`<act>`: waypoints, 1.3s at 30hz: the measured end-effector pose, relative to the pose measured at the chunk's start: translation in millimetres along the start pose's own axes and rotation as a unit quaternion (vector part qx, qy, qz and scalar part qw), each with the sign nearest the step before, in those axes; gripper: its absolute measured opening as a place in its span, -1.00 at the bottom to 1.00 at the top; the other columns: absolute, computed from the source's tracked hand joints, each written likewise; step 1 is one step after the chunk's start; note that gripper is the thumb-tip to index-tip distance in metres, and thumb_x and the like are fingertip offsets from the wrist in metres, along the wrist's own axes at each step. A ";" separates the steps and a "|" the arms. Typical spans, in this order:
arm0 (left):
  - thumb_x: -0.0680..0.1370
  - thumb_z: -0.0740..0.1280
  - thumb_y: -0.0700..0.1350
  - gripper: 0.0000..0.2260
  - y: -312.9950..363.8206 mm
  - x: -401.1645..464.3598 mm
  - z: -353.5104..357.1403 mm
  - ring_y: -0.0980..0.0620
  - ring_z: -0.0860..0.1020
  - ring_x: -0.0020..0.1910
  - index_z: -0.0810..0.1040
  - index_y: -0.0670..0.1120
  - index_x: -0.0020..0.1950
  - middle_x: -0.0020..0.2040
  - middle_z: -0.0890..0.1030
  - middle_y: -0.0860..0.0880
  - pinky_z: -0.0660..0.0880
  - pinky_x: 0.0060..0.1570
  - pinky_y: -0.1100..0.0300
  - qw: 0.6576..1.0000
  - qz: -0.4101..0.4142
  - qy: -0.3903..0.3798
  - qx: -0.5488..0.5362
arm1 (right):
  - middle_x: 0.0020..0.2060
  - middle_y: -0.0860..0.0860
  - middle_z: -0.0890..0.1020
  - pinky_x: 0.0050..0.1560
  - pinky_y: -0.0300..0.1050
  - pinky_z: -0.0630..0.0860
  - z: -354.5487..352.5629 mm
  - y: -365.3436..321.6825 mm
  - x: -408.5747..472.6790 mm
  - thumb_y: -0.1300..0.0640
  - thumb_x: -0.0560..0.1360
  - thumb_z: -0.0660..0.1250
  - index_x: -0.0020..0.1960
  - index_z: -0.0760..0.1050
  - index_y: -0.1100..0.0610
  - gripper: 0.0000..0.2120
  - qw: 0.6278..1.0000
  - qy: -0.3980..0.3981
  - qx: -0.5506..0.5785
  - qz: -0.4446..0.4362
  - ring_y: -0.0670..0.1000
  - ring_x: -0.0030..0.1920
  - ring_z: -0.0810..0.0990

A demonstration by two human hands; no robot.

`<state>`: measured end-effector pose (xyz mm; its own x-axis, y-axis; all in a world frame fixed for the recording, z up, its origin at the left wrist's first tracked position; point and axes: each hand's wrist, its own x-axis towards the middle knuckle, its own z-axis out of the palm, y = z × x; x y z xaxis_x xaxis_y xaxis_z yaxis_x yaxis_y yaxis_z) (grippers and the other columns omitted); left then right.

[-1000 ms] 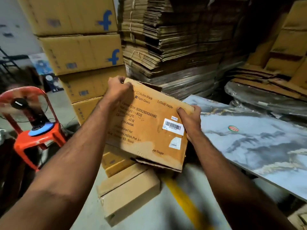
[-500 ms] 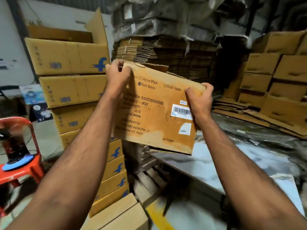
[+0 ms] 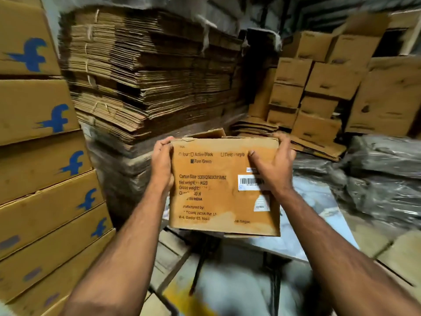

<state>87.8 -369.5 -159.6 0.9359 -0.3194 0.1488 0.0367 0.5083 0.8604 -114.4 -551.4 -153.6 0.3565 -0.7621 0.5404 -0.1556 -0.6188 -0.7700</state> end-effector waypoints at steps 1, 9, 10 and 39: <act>0.63 0.20 -0.23 -0.85 -13.3 6.7 0.6 0.07 0.61 -0.18 0.54 -0.06 0.08 -0.04 0.62 -0.09 0.57 -0.12 0.11 1.000 -0.015 -0.014 -0.012 | 0.26 0.15 0.35 0.15 -0.03 0.47 2.1 8.9 -1.1 -0.19 0.39 0.51 0.46 0.20 0.00 -0.21 1.000 0.004 -0.012 0.016 0.05 0.15 0.41; 0.50 0.39 -0.02 -0.53 -81.4 60.6 33.5 -0.11 0.52 0.21 0.21 0.22 0.28 0.31 0.41 -0.15 0.55 0.14 -0.04 0.966 -0.012 -0.192 0.173 | 0.23 0.09 0.44 0.19 -0.09 0.38 -4.1 55.5 7.4 -0.11 0.39 0.53 0.48 0.20 -0.08 -0.22 0.994 0.017 -0.071 0.076 0.05 0.22 0.41; 0.49 0.41 0.01 -0.50 -91.1 62.3 32.7 -0.13 0.50 0.26 0.20 0.27 0.28 0.35 0.38 -0.15 0.52 0.21 -0.07 0.952 -0.004 -0.233 0.198 | 0.18 0.01 0.47 0.19 -0.06 0.42 -7.4 60.4 8.3 -0.10 0.38 0.54 0.45 0.24 -0.11 -0.25 0.994 0.016 -0.078 0.070 0.05 0.23 0.43; 0.62 0.28 -0.04 -0.44 -255.5 84.9 101.6 -0.22 0.41 0.38 0.16 0.05 0.59 0.53 0.30 -0.11 0.43 0.28 -0.15 0.678 0.070 -0.382 0.624 | 0.37 0.30 0.37 0.28 0.23 0.41 -6.5 278.3 40.1 -0.14 0.65 0.07 0.58 -0.11 -0.12 -0.41 0.926 -0.159 -0.244 0.241 0.32 0.31 0.42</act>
<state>122.3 -607.8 -317.2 0.4275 -0.9012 0.0711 -0.8049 -0.3436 0.4839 -149.4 -755.4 -344.0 0.3786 -0.9255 -0.0141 -0.7371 -0.2922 -0.6093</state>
